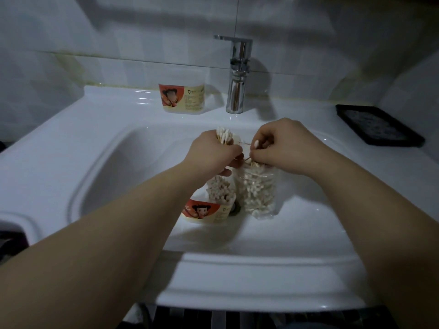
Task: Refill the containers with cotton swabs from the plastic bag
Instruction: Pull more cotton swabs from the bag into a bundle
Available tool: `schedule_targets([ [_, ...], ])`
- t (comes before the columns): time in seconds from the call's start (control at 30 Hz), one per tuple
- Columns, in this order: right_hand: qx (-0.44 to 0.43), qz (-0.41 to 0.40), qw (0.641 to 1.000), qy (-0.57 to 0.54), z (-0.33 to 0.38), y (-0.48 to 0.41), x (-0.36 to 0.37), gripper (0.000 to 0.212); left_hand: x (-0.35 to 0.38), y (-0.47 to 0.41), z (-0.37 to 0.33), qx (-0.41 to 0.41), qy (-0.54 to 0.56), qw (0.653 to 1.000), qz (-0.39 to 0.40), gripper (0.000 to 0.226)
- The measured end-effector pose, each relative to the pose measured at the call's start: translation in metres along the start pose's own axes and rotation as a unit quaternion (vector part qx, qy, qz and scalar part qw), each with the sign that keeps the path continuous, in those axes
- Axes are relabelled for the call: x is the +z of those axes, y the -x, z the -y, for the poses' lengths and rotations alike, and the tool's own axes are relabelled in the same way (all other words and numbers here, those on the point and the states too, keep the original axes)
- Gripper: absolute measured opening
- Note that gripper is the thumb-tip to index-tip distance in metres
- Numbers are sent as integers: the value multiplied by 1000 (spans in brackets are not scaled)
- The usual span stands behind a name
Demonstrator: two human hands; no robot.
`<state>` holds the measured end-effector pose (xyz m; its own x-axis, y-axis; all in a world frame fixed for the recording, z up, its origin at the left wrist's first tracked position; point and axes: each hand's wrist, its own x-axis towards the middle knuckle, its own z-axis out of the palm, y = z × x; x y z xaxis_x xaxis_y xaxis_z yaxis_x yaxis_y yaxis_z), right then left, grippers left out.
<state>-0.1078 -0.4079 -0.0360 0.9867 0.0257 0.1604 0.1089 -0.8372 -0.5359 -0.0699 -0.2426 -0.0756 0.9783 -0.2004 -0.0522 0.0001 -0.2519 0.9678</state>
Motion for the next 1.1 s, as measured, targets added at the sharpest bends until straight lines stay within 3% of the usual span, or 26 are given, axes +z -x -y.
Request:
schedule_targets([
  [0.23,39,101,993,48,-4,1,9,5,1,-2,8,9,-54,998,44,11],
  [0.4,20,138,988,68,-4,1,17,5,3,-1,8,30,-84,995,51,9],
  [0.73,45,32,996,-66,-7,-2,-6,14,2,-1,7,11,-67,997,33,10],
  [0.9,66,28,993,-97,-9,-2,-7,14,2,0,6,31,-59,998,16,7],
  [1.1,73,-20,986,-148,-7,-6,-5,15,3,2,1,6,19,998,56,8],
])
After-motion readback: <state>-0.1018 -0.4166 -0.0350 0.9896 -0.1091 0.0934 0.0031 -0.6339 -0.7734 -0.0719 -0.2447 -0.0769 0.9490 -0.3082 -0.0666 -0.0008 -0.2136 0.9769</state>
